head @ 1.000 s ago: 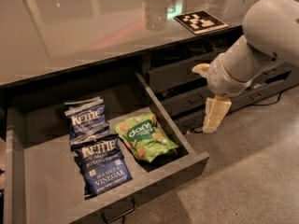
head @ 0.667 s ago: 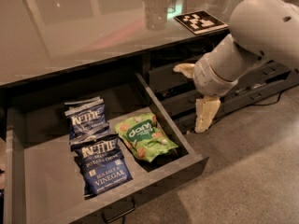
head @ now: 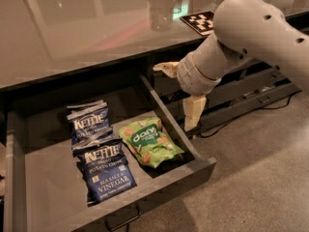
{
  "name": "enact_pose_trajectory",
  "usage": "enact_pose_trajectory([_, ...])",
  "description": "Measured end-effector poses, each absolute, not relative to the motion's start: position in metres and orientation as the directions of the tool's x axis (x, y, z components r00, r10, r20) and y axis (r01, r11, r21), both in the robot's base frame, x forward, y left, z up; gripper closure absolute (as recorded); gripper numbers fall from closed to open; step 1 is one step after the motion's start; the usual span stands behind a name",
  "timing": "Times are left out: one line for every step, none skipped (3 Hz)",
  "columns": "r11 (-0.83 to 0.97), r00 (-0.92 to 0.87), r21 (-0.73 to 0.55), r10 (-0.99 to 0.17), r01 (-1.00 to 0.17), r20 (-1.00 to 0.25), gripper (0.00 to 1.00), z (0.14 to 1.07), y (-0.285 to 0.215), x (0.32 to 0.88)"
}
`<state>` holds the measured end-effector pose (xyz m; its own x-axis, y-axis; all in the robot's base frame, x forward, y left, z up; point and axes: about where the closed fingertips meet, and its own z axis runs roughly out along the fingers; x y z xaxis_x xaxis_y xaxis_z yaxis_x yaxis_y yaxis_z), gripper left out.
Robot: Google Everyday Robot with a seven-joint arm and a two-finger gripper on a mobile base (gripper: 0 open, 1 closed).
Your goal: Pick green rice chip bag from top drawer and place on counter
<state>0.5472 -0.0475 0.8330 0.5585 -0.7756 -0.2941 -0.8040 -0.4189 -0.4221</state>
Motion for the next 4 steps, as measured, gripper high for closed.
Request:
enact_pose_trajectory([-0.432, 0.558, -0.394, -0.773, -0.811, -0.302, 0.00, 0.811, -0.030, 0.553])
enact_pose_trajectory([-0.419, 0.531, -0.366, -0.793, -0.831, -0.299, 0.00, 0.785, -0.016, 0.558])
enact_pose_trajectory([-0.409, 0.507, -0.343, -0.819, -0.845, -0.271, 0.00, 0.760, -0.007, 0.558])
enact_pose_trajectory([-0.414, 0.486, -0.293, -0.841, -0.862, -0.239, 0.00, 0.734, -0.006, 0.556])
